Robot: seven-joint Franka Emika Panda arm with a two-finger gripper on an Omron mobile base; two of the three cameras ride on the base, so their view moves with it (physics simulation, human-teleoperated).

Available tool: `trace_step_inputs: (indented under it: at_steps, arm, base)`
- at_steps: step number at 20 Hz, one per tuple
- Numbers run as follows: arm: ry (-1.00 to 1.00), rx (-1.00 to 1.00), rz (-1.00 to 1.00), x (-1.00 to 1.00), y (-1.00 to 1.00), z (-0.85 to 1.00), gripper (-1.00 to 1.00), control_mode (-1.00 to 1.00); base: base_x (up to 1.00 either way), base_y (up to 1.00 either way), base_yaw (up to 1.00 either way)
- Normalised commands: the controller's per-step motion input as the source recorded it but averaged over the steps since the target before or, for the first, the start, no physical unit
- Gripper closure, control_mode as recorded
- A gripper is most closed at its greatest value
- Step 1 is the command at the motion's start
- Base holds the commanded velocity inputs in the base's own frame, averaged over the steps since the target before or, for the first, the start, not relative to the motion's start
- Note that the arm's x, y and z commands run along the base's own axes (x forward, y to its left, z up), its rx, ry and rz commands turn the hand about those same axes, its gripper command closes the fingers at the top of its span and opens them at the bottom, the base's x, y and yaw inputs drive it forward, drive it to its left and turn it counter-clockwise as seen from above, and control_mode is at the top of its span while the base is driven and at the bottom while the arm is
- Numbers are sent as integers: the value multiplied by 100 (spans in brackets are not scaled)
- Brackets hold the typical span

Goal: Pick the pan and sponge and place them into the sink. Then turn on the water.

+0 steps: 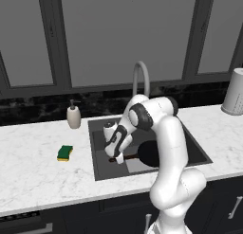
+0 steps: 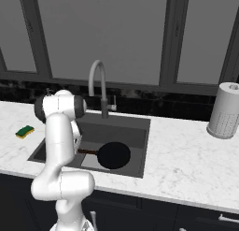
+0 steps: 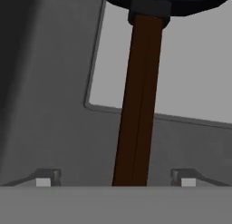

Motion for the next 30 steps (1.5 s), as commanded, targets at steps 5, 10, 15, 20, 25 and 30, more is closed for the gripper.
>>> trace_step_inputs:
  at_steps: [5,10,15,20,25,30]
  arm:
    - [-19,2,3,-49,52,65,-100,-100]
    - [-29,0,13,-86,36,74,-100,-100]
    - [-36,0,12,-93,6,95,-100,-100]
    - [-28,1,13,-95,0,100,-100,-100]
    - [-7,1,16,-70,0,100,-100,-100]
    - [-1,0,20,-58,0,100,-100,-100]
  base:
    - [0,0,0]
    - [0,0,0]
    - [0,0,0]
    - [0,0,0]
    - [0,0,0]
    - [0,0,0]
